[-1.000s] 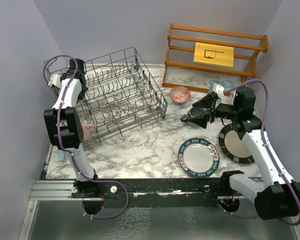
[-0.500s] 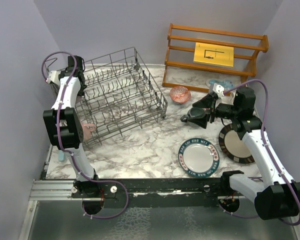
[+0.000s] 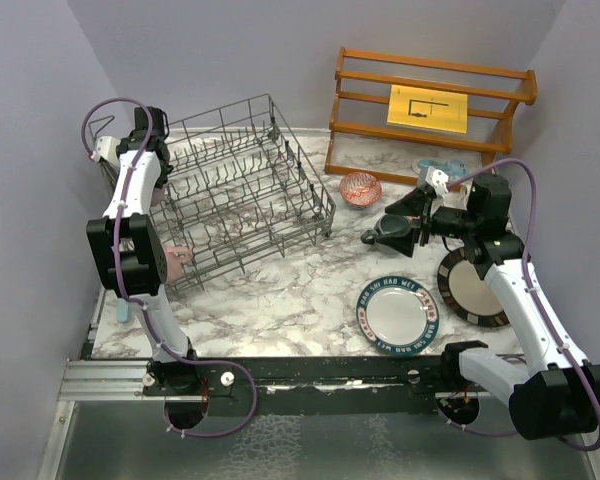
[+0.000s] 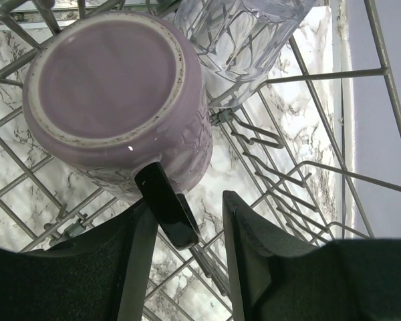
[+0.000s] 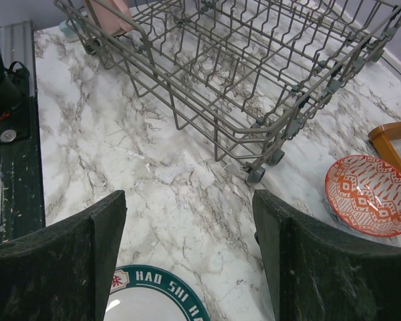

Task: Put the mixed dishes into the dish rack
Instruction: Turn the cup upside down in the dish rack.

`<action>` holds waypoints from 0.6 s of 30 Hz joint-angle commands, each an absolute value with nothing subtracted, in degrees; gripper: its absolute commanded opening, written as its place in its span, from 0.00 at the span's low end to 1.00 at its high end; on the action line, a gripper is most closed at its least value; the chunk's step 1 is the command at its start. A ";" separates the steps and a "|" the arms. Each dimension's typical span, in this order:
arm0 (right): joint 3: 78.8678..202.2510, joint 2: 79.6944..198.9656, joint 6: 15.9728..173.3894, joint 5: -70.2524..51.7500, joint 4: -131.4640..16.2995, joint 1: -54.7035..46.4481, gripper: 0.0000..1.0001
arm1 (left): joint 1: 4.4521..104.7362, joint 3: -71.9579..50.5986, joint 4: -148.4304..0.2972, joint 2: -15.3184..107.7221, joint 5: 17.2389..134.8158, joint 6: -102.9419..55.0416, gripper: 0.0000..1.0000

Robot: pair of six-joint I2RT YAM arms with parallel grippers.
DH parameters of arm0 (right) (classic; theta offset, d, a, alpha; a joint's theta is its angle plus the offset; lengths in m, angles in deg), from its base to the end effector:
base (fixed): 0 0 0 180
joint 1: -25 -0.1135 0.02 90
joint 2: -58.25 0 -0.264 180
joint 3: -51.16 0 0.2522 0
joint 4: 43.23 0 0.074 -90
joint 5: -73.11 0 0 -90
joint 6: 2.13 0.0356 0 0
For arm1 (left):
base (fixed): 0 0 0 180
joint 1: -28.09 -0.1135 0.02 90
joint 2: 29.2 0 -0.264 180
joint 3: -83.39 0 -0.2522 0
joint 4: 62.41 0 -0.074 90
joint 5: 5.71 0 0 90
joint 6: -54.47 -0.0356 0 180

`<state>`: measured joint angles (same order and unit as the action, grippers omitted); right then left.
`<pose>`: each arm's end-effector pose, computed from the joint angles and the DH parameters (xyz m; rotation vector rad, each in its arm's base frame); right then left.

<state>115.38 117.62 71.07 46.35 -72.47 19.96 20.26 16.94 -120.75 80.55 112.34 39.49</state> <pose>0.2151 0.0509 0.3248 -1.0006 1.5667 0.9441 0.4158 0.0741 0.2928 -1.7076 1.6495 0.0738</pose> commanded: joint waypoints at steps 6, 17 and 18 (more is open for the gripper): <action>116.08 117.31 70.55 45.48 -72.54 19.91 0.76 | 19.91 19.78 -120.25 82.55 113.29 39.49 0.48; 116.10 117.49 69.23 48.53 -73.35 19.90 0.76 | 19.87 13.94 -119.45 76.27 115.21 39.61 0.77; 116.09 117.49 68.97 48.89 -73.48 19.90 0.76 | 19.84 13.54 -119.45 75.55 115.68 39.54 0.77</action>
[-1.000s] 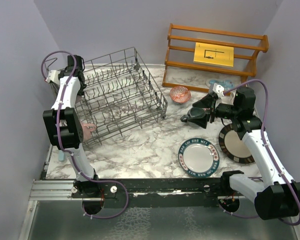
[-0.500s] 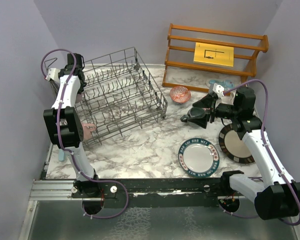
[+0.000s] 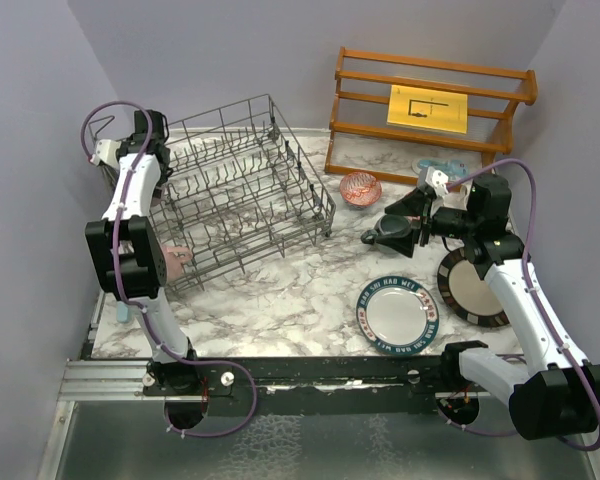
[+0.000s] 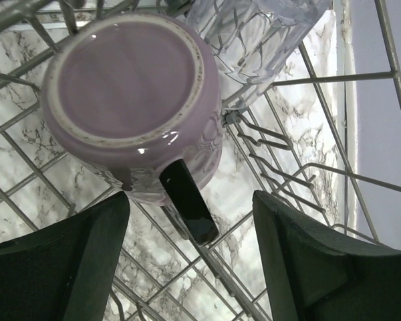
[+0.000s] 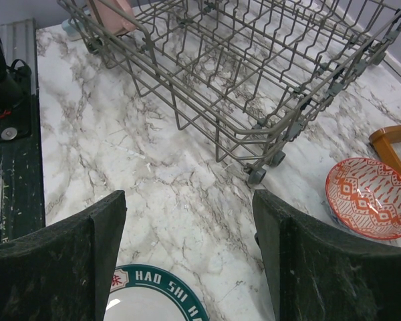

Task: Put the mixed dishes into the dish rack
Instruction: Turn the cup upside down in the dish rack, then pick up the cup at the center of the board.

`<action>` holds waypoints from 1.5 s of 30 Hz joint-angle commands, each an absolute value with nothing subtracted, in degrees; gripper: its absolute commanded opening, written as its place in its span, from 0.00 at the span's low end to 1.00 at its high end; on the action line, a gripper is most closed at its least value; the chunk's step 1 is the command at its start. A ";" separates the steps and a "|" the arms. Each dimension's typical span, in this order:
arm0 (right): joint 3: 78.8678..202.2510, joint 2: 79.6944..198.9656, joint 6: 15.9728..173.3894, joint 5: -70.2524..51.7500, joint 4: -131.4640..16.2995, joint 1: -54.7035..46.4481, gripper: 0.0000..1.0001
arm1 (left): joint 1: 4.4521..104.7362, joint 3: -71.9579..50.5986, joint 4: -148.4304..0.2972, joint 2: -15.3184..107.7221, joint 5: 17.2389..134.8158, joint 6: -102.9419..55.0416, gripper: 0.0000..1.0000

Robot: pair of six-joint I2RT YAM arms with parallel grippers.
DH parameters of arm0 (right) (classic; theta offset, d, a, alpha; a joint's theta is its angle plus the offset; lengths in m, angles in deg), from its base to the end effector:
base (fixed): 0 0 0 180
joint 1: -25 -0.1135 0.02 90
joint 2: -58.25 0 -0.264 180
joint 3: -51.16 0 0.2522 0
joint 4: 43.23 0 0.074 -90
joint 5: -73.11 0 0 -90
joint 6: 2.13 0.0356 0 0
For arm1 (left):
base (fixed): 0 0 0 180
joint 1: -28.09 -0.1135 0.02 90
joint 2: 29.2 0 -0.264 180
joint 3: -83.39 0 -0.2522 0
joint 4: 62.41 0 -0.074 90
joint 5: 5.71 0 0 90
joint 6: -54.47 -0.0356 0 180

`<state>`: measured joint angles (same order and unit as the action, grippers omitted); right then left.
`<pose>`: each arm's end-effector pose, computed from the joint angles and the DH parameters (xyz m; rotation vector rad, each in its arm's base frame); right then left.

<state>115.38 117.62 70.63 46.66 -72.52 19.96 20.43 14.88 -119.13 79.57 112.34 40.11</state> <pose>0.2150 0.0510 0.3248 -1.0084 1.5596 0.9444 0.4129 0.0724 0.2901 -1.7108 1.6355 0.0601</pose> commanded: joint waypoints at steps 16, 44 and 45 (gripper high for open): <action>116.08 118.33 64.74 55.78 -76.23 19.90 0.76 | 24.31 0.18 -100.34 59.56 106.47 22.12 0.79; 117.06 121.58 66.27 47.14 -78.99 27.11 0.83 | 62.98 -49.67 -25.22 33.06 58.60 7.51 0.84; 117.69 122.71 66.86 45.92 -79.53 27.15 0.85 | 62.94 -50.99 -21.91 33.96 57.25 8.95 0.84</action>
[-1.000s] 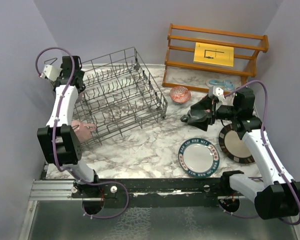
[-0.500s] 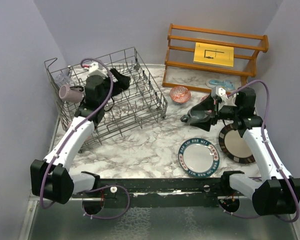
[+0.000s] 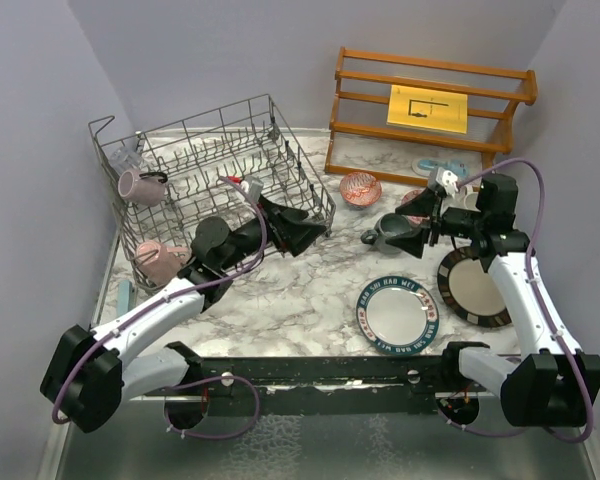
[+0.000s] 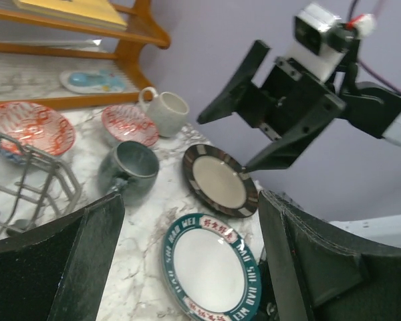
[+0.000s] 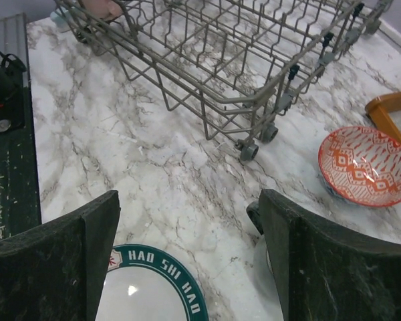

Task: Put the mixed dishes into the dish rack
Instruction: Pick up the cup at the center of the board.

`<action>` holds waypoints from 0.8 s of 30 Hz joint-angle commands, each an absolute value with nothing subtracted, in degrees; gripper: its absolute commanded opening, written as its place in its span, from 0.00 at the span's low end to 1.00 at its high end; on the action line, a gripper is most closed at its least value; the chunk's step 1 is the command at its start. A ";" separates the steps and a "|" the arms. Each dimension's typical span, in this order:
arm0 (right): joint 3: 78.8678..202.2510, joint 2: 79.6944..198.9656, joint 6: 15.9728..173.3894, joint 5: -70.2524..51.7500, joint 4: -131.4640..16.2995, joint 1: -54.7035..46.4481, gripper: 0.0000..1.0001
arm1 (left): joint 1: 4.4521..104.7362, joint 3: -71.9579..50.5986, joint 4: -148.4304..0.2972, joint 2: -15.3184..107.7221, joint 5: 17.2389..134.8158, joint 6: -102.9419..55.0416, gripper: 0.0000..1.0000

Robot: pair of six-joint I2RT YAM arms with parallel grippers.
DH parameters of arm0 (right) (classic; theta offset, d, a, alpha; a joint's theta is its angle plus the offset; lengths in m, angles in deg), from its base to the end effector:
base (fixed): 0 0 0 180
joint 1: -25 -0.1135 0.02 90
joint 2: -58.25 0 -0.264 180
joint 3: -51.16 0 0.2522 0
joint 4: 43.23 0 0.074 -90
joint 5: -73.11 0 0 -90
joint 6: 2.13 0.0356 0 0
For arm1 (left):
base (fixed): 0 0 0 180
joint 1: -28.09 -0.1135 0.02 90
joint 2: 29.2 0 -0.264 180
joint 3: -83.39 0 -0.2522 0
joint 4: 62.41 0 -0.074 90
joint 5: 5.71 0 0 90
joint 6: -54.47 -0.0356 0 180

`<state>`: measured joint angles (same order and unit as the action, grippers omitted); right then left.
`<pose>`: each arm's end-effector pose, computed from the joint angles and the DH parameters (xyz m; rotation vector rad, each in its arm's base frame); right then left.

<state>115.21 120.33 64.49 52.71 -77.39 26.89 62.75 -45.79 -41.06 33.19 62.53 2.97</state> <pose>0.2225 0.0260 0.3094 -0.9810 1.5860 0.9705 0.1983 -0.1532 0.3150 0.2937 1.5206 -1.3013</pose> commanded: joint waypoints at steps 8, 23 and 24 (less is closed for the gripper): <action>130.63 137.38 61.38 36.59 -94.08 27.06 0.91 | 68.54 -45.03 -38.77 35.33 58.58 -0.94 0.84; 139.91 151.67 54.40 13.71 -96.55 24.06 0.78 | 75.15 -39.96 -50.52 39.42 72.64 -6.19 0.84; 139.67 151.97 54.32 13.07 -96.42 23.77 0.77 | 75.14 -39.96 -50.58 39.44 72.68 -6.09 0.84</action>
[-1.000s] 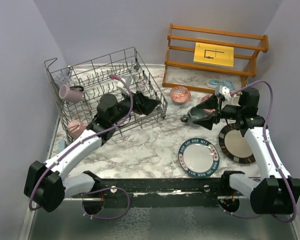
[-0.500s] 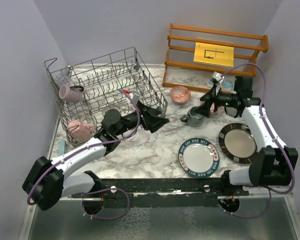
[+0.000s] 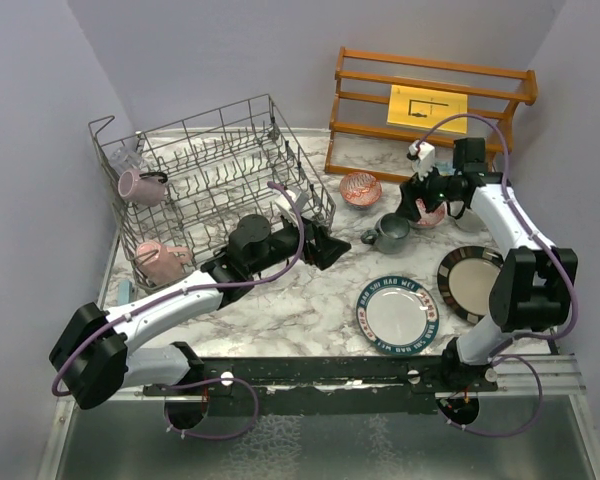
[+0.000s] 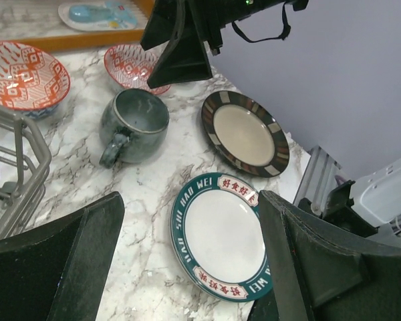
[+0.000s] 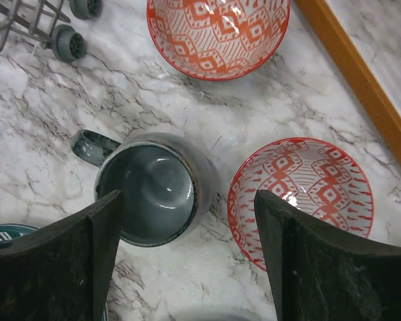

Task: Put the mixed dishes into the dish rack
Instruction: Pick up the cup at the center of the board.

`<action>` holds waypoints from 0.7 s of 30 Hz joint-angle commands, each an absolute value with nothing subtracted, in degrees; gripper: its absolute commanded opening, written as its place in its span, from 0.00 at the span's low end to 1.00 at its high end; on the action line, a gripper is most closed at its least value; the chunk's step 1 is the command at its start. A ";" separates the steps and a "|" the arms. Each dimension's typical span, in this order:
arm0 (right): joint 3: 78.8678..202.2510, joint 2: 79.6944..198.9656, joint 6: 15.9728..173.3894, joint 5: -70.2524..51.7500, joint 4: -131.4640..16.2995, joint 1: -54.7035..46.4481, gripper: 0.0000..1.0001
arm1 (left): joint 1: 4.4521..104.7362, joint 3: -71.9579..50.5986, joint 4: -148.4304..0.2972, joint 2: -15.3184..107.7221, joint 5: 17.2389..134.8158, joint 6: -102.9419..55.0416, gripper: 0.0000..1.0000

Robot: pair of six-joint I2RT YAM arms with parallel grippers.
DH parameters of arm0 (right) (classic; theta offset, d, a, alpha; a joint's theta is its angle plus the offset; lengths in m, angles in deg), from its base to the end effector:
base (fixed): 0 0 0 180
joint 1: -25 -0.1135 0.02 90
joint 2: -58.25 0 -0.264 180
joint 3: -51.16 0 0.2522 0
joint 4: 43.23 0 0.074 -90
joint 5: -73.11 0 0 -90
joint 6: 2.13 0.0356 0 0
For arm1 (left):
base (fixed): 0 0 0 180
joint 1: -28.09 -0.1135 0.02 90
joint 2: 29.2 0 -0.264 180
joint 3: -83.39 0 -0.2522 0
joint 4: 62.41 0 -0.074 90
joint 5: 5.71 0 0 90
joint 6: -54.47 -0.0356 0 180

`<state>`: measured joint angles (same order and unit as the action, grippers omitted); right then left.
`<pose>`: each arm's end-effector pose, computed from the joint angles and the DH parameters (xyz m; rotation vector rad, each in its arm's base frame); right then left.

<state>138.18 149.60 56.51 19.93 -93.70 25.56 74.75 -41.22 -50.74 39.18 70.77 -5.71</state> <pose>0.3370 0.0180 0.2746 -0.8570 2.1838 0.5431 0.1841 -0.2072 0.2997 0.4497 1.6751 -1.2025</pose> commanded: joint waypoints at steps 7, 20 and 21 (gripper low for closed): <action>138.19 153.10 53.79 8.80 -94.38 21.02 0.63 | 75.13 -40.40 -50.59 38.83 73.86 -6.26 0.84; 136.84 157.35 46.99 0.01 -91.45 16.47 0.46 | 75.20 -41.40 -50.33 38.25 74.01 -5.72 0.84; 136.68 157.57 46.55 -0.70 -91.16 16.21 0.43 | 75.18 -41.45 -50.35 38.31 73.93 -5.62 0.83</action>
